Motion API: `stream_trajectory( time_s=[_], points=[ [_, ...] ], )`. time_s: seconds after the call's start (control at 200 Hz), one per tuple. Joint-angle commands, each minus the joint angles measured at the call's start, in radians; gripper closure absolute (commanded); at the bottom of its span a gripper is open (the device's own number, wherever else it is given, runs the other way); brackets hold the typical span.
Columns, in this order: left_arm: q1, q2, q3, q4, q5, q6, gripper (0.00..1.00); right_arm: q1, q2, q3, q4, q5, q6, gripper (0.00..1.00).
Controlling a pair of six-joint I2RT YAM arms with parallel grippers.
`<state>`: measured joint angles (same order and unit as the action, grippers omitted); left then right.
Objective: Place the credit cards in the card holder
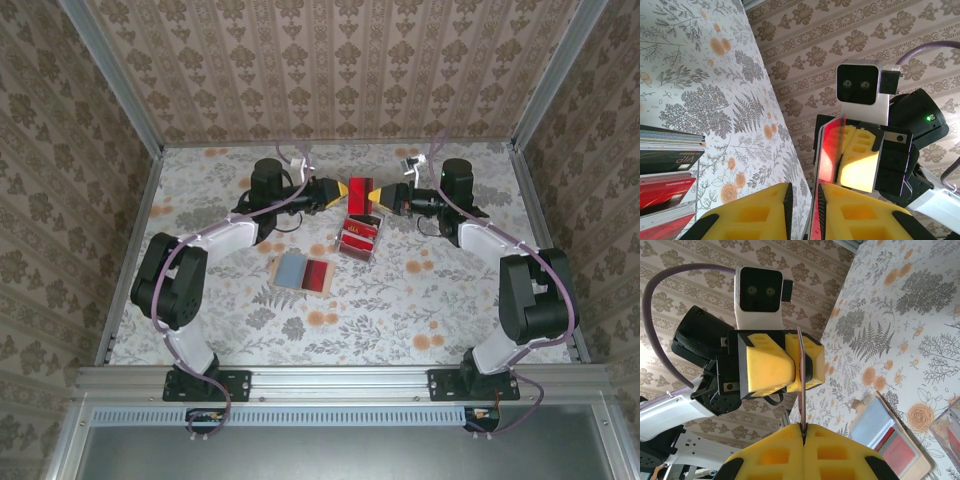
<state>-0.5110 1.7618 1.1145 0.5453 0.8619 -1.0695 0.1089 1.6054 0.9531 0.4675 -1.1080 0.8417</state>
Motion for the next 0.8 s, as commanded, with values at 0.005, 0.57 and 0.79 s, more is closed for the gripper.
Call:
stream_trajectory(
  time_s=[0.005, 0.57, 0.79],
  points=[
    [-0.005, -0.005, 0.033, -0.010, 0.026, 0.032, 0.77, -0.005, 0.016, -0.007, 0.025, -0.017, 0.006, 0.97],
    [-0.007, 0.022, 0.045, -0.010, 0.024, 0.036, 0.77, 0.000, 0.002, -0.015, 0.073, -0.052, 0.038, 0.97],
    [-0.007, 0.028, 0.039, -0.011, 0.022, 0.039, 0.77, 0.000, 0.003, -0.017, 0.117, -0.068, 0.068, 0.97]
  ],
)
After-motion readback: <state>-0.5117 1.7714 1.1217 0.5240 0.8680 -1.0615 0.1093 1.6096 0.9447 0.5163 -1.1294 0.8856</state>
